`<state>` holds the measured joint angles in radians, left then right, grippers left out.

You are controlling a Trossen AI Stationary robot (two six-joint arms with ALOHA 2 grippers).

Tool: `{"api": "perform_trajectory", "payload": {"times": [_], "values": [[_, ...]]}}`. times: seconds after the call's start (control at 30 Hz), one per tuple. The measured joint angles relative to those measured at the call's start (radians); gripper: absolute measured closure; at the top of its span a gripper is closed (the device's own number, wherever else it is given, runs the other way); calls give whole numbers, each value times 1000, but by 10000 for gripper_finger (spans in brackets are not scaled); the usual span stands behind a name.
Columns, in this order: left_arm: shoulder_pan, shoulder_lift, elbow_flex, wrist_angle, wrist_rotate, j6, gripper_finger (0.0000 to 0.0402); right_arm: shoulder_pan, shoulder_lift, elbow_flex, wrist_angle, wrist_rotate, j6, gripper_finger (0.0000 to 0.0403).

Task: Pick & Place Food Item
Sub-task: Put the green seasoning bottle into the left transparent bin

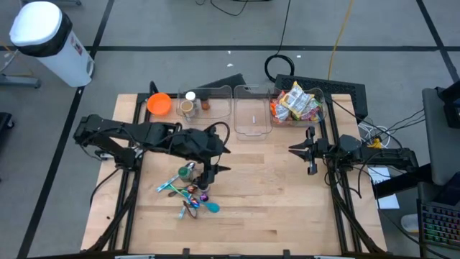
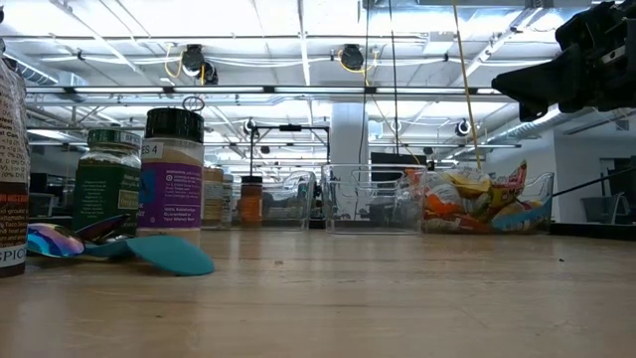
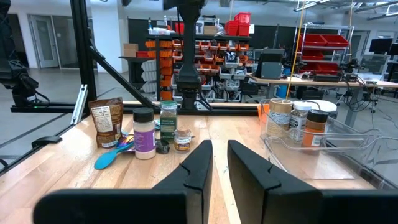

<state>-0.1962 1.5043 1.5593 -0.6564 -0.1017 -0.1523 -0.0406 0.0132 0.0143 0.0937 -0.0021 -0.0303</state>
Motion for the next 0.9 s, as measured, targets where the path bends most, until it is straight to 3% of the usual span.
{"api": "perform_trajectory", "payload": {"times": [0.33,0.53,0.6,0.77,0.9], "values": [[-102,0,0,-58,-1,-66,130,0,0,0,0,0,0,360],[-158,0,0,-193,-4,-138,131,0,0,0,0,0,0,360],[-169,0,-1,-272,-10,-193,130,0,0,0,0,0,0,360],[-201,0,-12,-498,-147,-428,131,0,0,0,0,0,0,360],[-202,-1,-55,-628,-168,-591,131,0,0,0,0,0,0,360]]}}
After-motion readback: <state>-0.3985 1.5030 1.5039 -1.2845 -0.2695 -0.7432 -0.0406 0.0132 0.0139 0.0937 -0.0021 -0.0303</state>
